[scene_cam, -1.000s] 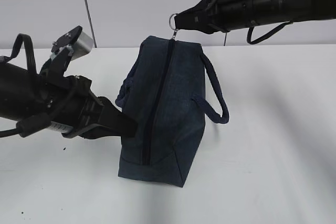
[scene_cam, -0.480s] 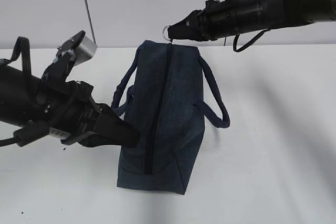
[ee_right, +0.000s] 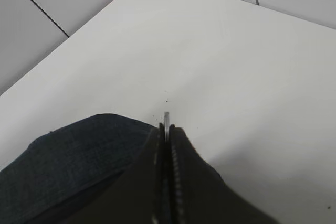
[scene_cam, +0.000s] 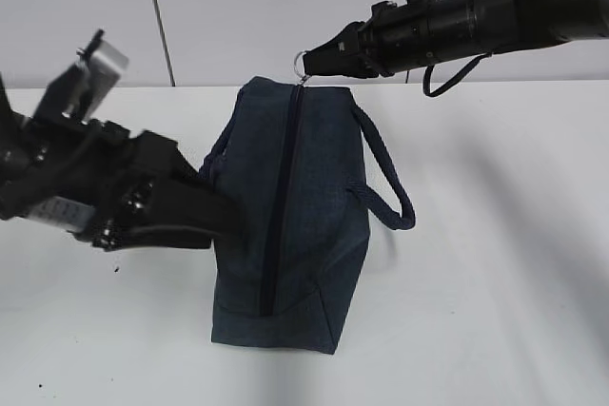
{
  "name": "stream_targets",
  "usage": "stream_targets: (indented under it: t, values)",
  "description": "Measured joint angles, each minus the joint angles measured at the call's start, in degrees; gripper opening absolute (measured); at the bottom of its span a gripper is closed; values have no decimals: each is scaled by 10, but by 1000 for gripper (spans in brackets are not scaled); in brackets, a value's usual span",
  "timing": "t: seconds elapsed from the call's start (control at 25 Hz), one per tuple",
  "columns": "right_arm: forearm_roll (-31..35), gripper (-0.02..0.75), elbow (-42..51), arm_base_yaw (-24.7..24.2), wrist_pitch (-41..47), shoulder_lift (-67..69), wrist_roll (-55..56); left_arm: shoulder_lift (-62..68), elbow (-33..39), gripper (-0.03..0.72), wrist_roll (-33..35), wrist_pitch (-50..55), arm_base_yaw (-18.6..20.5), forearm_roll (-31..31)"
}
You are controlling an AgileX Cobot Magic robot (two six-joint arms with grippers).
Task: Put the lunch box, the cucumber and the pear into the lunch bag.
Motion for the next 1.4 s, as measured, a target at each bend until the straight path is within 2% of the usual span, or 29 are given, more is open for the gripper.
stream_targets:
  t: [0.24,0.44,0.72,0.92,1.28,1.4]
  values:
    - [-1,6,0,0,1,0,0,-85,-8,377,-23,-11,44,-8]
    - [-2,6,0,0,4,0,0,-77,-78,380,-25,-76,50,-11]
    - [-4,6,0,0,7,0,0,55,-214,380,-25,-92,50,31]
    - [-4,6,-1,0,10,0,3,150,-285,380,-25,-70,50,40]
    - [-4,6,-1,0,15,0,13,225,-324,374,-26,-71,25,88]
    - [-4,6,-1,0,19,0,15,224,-327,319,-26,-83,10,120]
